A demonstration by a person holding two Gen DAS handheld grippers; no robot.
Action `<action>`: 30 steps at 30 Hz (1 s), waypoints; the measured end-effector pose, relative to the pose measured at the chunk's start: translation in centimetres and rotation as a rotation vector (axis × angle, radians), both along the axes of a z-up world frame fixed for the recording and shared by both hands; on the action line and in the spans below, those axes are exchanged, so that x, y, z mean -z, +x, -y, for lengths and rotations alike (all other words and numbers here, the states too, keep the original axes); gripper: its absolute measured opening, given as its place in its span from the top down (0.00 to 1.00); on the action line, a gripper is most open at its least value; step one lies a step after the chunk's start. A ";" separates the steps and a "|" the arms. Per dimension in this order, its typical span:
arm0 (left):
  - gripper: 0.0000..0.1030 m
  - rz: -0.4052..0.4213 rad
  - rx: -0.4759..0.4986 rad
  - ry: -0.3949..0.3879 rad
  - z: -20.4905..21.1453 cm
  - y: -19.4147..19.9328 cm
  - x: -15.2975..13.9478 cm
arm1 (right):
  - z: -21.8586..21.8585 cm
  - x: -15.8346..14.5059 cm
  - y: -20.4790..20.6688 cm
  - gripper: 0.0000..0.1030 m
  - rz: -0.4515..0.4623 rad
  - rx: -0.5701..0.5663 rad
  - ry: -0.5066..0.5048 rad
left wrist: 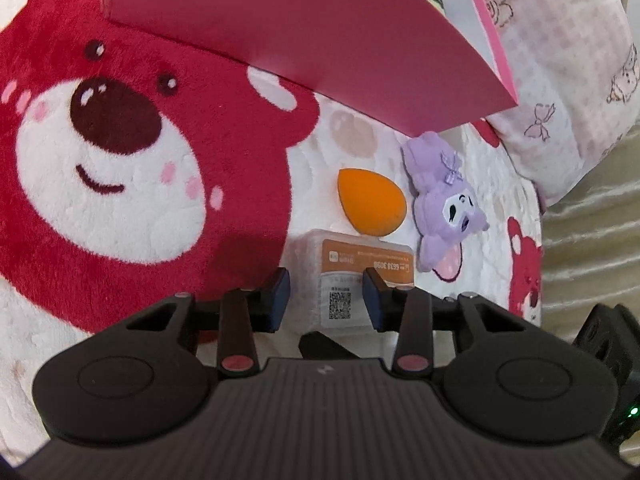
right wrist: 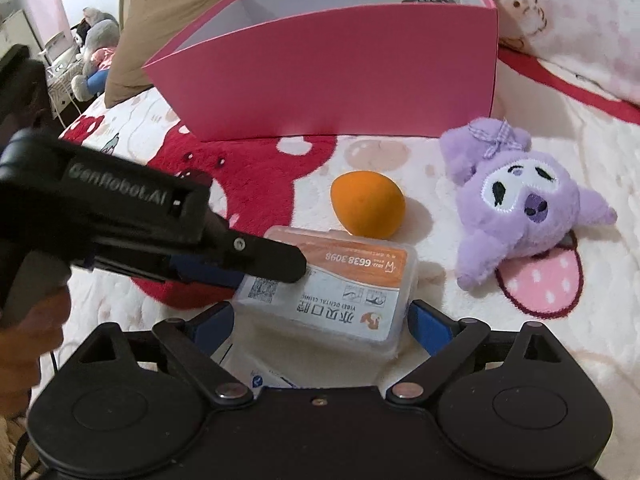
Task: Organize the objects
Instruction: 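Lower the left tool over the dental-floss box and close on it, then lift the dental-floss box with the left tool over the pink box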
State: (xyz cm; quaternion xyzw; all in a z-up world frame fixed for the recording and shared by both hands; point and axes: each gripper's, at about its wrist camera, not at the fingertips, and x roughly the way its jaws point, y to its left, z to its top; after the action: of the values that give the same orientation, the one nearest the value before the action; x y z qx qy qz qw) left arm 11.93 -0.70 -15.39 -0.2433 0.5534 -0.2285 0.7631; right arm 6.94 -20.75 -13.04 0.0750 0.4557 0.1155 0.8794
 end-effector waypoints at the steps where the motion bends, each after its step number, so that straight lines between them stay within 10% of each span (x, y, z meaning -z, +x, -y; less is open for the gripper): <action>1: 0.61 0.008 0.005 0.010 0.2 -0.1 -0.1 | -0.1 0.1 0.1 0.05 -0.001 0.001 -0.003; 30: 0.61 0.135 0.039 0.090 -1.3 -3.8 -5.7 | -2.5 -3.1 -2.8 0.05 0.117 -0.085 -0.102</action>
State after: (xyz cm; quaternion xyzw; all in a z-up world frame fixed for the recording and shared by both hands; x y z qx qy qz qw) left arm 8.09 0.60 -9.68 -0.1820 0.5152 -0.2343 0.8041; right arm 4.11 -18.25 -9.91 0.0040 0.4118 0.1336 0.9014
